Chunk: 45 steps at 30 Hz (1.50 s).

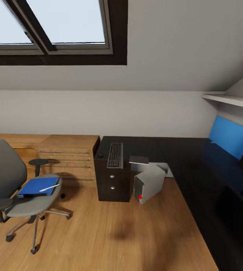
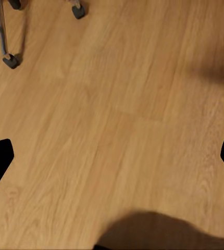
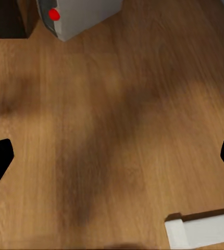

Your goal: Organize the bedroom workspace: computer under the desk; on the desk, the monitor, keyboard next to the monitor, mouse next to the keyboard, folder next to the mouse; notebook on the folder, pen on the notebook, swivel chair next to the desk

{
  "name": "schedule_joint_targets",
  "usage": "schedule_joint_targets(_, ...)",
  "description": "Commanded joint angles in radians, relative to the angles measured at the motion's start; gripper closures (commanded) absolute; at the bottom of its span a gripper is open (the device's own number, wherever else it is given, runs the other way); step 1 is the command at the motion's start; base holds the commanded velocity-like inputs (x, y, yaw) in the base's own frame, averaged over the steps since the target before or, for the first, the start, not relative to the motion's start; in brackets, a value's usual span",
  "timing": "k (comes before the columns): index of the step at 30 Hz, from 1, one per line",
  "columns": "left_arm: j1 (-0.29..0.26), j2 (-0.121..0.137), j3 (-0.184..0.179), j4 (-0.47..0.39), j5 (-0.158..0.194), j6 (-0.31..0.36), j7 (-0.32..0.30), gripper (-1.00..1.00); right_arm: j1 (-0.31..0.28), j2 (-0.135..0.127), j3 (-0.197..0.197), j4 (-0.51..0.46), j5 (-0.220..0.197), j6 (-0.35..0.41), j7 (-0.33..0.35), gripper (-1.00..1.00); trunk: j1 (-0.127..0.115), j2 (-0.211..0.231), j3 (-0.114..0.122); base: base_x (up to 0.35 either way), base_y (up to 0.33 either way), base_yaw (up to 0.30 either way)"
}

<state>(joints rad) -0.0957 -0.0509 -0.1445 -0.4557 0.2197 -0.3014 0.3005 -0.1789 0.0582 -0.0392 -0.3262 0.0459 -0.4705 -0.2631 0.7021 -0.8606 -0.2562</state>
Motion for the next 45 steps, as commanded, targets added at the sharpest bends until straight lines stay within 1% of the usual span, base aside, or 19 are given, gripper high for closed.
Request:
schedule_joint_targets(1, -0.001, 0.001, -0.008, 0.000, 0.009, -0.005, 0.006, -1.00, -0.001, 0.000, -0.004, 0.000, 0.005, -0.021, -0.002, -1.00, 0.001, -0.001, -0.003, 0.323, 0.047, 0.170)
schedule_joint_targets(2, -0.001, 0.000, -0.008, 0.000, 0.009, -0.006, 0.006, -1.00, -0.001, 0.000, -0.004, 0.000, 0.005, -0.047, -0.002, -1.00, 0.001, -0.001, -0.004, 0.323, 0.083, 0.170)
schedule_joint_targets(3, -0.001, 0.000, -0.008, 0.000, 0.008, -0.007, 0.006, -1.00, -0.001, 0.000, -0.004, 0.000, 0.005, -0.058, -0.002, -1.00, 0.001, -0.001, -0.005, 0.323, 0.105, 0.171)
schedule_joint_targets(6, -0.001, -0.001, -0.009, 0.000, 0.008, -0.010, 0.006, -1.00, -0.001, 0.001, -0.003, 0.000, 0.005, -0.072, -0.002, -1.00, 0.001, -0.001, -0.008, 0.324, 0.128, 0.157)
schedule_joint_targets(19, -0.001, -0.003, -0.012, -0.001, 0.002, -0.015, 0.004, -1.00, -0.001, -0.004, 0.000, 0.005, 0.014, -0.080, 0.000, -1.00, 0.001, -0.001, -0.012, 0.324, 0.155, 0.025)
schedule_joint_targets(24, -0.001, -0.006, -0.014, -0.001, 0.000, -0.013, 0.007, -1.00, -0.001, -0.005, -0.001, 0.007, 0.043, -0.079, 0.002, -1.00, 0.001, -0.001, -0.012, 0.321, 0.173, 0.000)
schedule_joint_targets(31, -0.001, -0.007, -0.017, 0.000, -0.001, -0.013, 0.004, -1.00, -0.001, -0.003, -0.001, 0.009, 0.048, -0.079, 0.002, -1.00, 0.001, -0.001, -0.012, 0.316, 0.126, 0.000)
schedule_joint_targets(37, -0.001, -0.011, -0.019, -0.007, 0.001, -0.013, 0.004, -1.00, -0.001, -0.001, -0.001, 0.007, 0.048, -0.079, 0.001, -1.00, 0.001, -0.001, -0.012, 0.081, 0.041, -0.136)
schedule_joint_targets(41, -0.001, -0.011, -0.017, -0.033, 0.002, -0.013, 0.008, -1.00, -0.001, -0.001, 0.000, 0.007, 0.048, -0.079, 0.001, -1.00, 0.001, -0.001, -0.012, 0.008, 0.004, -0.047)
schedule_joint_targets(45, -0.001, -0.012, -0.016, -0.049, 0.003, -0.012, 0.011, -1.00, -0.001, -0.003, 0.001, 0.008, 0.049, -0.079, 0.002, -1.00, 0.016, -0.029, -0.025, 0.001, 0.000, -0.006)
